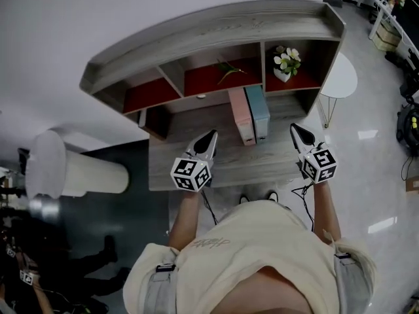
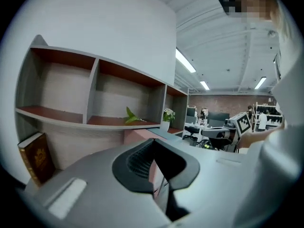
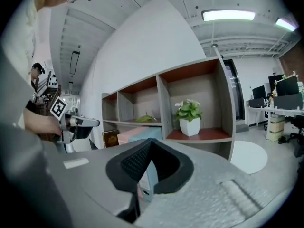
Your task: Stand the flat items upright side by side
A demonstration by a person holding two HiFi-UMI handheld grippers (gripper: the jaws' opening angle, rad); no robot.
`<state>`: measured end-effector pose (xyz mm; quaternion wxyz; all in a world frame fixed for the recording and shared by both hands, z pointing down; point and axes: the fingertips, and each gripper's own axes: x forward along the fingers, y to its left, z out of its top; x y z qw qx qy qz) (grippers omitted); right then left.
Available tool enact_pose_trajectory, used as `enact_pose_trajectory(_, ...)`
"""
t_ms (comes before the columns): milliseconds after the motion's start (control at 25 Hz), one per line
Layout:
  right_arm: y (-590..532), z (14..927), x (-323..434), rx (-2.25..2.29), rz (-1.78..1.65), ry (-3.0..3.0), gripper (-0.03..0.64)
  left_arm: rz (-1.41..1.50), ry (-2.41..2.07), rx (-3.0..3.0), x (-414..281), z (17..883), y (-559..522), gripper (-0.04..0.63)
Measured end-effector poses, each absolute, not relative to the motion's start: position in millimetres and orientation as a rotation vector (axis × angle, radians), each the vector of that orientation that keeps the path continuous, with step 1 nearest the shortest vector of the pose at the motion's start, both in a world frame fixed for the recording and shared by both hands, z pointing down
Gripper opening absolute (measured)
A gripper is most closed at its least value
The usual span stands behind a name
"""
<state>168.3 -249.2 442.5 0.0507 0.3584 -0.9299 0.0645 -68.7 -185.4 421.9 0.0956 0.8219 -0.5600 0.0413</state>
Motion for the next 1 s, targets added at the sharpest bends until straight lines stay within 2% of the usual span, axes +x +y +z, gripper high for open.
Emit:
enact_pose_trajectory(240,-251.4,379.2,163.9,1.169,0.045,-2.884,0.002,-0.02,-1.675,2.385,-79.1,384.0,-198.5,0.015)
enact_pose_trajectory(440,-248.5,352.0,150.4,1.167,-0.16,-2.859,0.002,0.031,-1.739,2.45,-77.5,355.4,-205.7,0.015)
enact_pose_trajectory(1000,-245.3,352.8,139.0,1.166,-0.044,-2.915,0.0,0.035,-1.841,2.43,-88.6,341.8,-201.0,0.015)
